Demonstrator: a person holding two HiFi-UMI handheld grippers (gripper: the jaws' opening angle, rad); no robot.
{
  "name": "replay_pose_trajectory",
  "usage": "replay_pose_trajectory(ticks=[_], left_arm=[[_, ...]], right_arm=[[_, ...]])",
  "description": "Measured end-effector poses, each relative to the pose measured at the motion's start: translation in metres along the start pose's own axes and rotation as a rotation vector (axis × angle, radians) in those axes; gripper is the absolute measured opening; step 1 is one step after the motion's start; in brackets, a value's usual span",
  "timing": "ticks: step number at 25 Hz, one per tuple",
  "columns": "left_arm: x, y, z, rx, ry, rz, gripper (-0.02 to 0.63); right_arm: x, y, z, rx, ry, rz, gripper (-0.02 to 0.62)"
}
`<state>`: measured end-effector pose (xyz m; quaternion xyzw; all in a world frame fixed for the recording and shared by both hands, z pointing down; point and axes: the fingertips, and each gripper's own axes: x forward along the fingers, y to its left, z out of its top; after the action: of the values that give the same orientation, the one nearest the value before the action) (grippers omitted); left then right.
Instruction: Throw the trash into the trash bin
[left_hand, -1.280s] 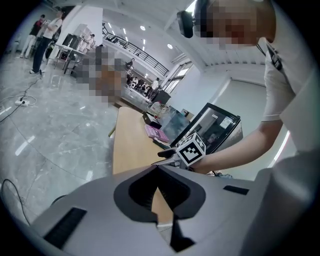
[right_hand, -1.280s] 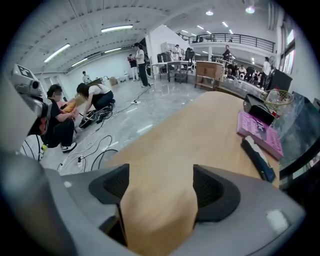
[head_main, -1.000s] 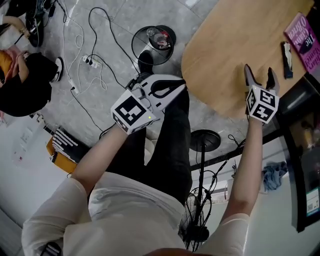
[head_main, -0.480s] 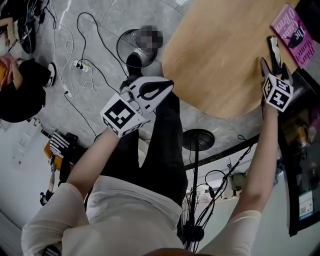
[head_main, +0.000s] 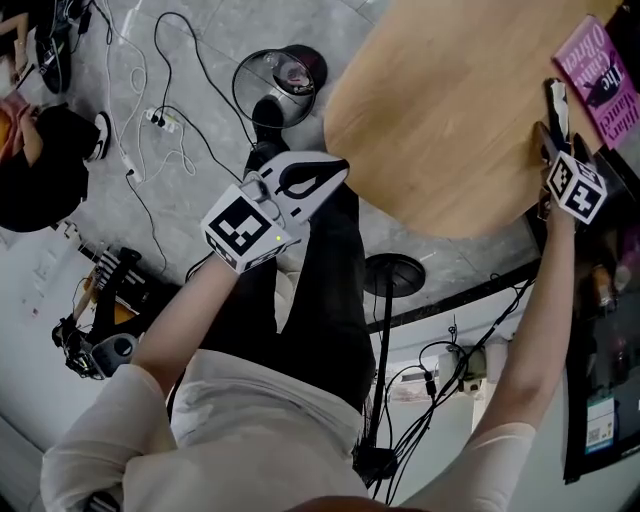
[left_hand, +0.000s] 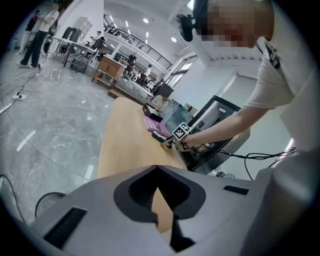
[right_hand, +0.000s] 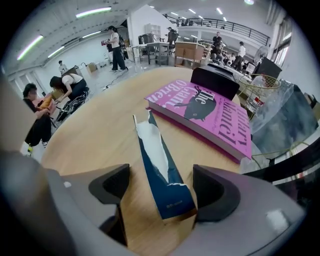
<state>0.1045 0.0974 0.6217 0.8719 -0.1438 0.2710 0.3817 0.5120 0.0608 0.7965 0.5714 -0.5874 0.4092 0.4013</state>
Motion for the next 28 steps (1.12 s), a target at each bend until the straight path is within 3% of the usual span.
replay_pose_trajectory(ticks=[3, 4, 5, 9, 28], left_arm=[[-0.005, 0.005, -0.003, -0.008, -0.006, 0.008, 0.006], [-0.006, 0.007, -0.004, -0.012, -0.009, 0.012, 0.006], [-0.008, 0.008, -0.005, -0.016, -0.011, 0.015, 0.006], [-0.019, 0.012, -0.009, -0.026, -0.022, 0.023, 0.006], [-0.087, 0.04, -0.03, -0.015, -0.047, 0.031, 0.006]], right_arm=[[0.001, 0.004, -0.003, 0.014, -0.001, 0.012, 0.364], [0.0, 0.007, -0.002, 0.01, -0.008, 0.01, 0.312], [-0.001, 0.01, -0.001, -0.002, -0.015, 0.004, 0.203], [-0.01, 0.023, 0.004, -0.027, -0.036, -0.03, 0.133], [-0.033, 0.16, 0.025, -0.141, -0.094, 0.036, 0.094]])
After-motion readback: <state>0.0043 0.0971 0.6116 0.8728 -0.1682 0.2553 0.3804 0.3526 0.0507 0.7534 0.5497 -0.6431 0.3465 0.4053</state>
